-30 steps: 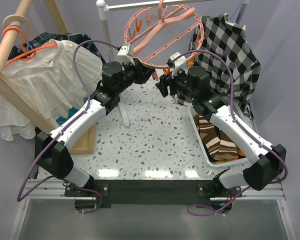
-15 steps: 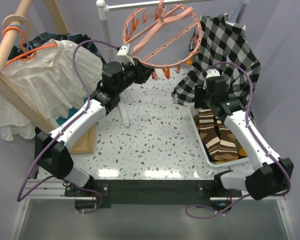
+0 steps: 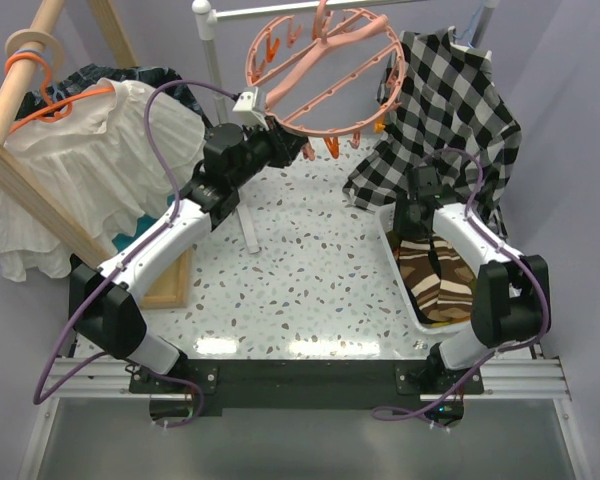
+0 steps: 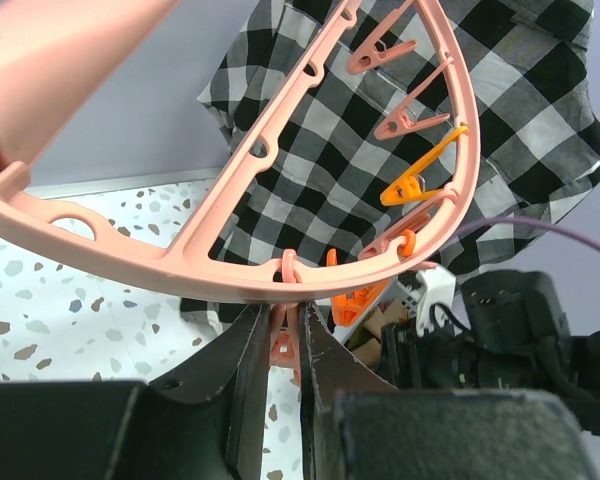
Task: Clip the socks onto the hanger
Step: Move the bin to the center of the board.
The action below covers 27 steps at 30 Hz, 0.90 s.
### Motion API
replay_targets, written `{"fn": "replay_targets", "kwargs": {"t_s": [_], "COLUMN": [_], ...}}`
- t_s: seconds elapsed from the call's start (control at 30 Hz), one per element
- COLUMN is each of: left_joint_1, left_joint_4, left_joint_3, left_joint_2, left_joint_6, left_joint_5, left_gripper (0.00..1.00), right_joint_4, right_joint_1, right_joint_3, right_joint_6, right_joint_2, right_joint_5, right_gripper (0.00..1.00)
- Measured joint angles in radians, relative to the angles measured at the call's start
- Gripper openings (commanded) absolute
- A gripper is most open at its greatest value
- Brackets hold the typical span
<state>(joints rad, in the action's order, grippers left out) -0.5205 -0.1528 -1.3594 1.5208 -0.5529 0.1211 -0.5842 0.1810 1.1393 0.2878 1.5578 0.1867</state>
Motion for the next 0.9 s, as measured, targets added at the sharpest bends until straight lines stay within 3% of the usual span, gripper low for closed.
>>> {"fn": "replay_targets", "kwargs": {"t_s": [0.2, 0.33, 0.43, 0.63, 0.9], "left_joint_1": [0.0, 0.0, 0.0, 0.0, 0.0], "left_joint_4": [0.001, 0.002, 0.005, 0.016, 0.024], "left_joint_3": [0.009, 0.01, 0.01, 0.011, 0.016], "left_joint_2": [-0.008, -0.009, -0.012, -0.023, -0.039], "left_joint_6": [0.0, 0.0, 0.0, 0.001, 0.016], "left_joint_5": [-0.002, -0.002, -0.002, -0.003, -0.015], "left_gripper": [0.15, 0.15, 0.15, 0.15, 0.15], "right_joint_4": [-0.007, -0.007, -0.003, -0.016, -0.057], "right_joint_1": [-0.006, 0.023, 0.117, 0.314, 0.309], "right_joint_3": [-0.172, -0.212, -0.211, -0.11, 0.072], "right_joint_6": [0.029, 0.031, 0.034, 0.046, 0.01], "right_joint_2": [-0.056, -0.097, -0.098, -0.075, -0.109], "right_joint_5": [-0.058, -0.116, -0.145, -0.233, -0.206], "right_gripper": [0.37, 0.36, 0.38, 0.48, 0.46]}}
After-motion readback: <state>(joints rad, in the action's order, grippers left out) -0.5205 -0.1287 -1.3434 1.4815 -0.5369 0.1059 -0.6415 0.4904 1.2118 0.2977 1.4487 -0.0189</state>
